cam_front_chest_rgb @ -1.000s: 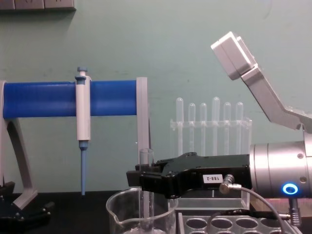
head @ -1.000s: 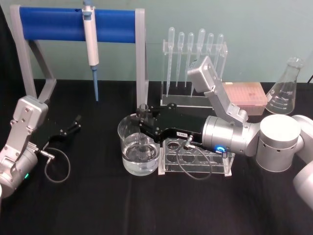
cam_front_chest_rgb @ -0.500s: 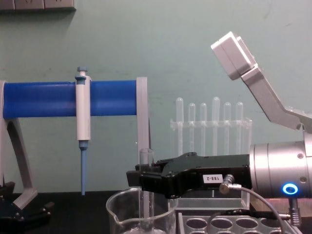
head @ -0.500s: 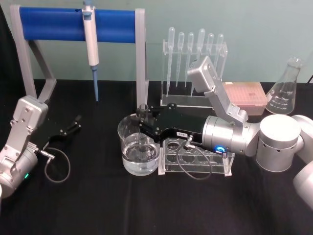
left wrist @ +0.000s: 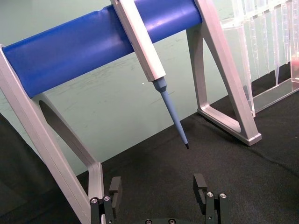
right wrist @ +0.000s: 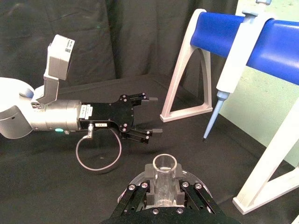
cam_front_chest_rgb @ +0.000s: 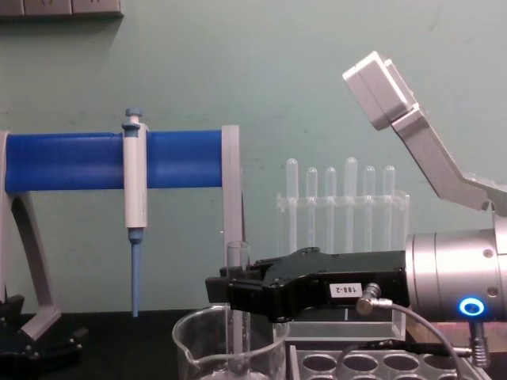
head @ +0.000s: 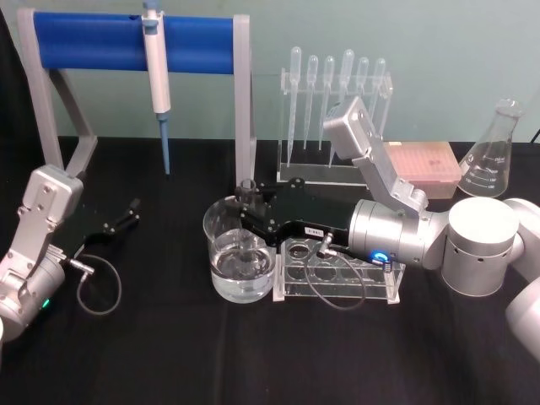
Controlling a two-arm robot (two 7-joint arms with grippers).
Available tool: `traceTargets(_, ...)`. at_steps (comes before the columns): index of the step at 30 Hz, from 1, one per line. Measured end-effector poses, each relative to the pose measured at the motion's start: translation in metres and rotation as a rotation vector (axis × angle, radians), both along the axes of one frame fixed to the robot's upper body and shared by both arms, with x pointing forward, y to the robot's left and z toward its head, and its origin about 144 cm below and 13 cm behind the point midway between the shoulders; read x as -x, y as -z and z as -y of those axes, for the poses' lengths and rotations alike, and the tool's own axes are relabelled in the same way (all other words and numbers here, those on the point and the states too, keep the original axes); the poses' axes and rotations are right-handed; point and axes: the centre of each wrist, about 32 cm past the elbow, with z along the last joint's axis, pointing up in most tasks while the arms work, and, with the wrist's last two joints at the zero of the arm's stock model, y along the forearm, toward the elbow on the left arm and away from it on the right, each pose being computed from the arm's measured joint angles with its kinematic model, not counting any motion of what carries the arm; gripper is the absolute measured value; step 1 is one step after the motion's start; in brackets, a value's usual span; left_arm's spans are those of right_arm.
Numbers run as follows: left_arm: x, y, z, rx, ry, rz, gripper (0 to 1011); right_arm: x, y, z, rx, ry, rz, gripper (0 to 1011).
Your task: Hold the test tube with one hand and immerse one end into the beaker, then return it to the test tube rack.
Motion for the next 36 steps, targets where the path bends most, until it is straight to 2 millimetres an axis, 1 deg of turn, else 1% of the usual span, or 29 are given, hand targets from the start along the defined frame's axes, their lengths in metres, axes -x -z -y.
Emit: traceTargets(36, 0.0000, 0.0000, 0.0000, 0.000, 0.000, 0.000, 1000, 0.0000, 0.0000, 0.0000, 0.000, 0.000, 0.000, 226)
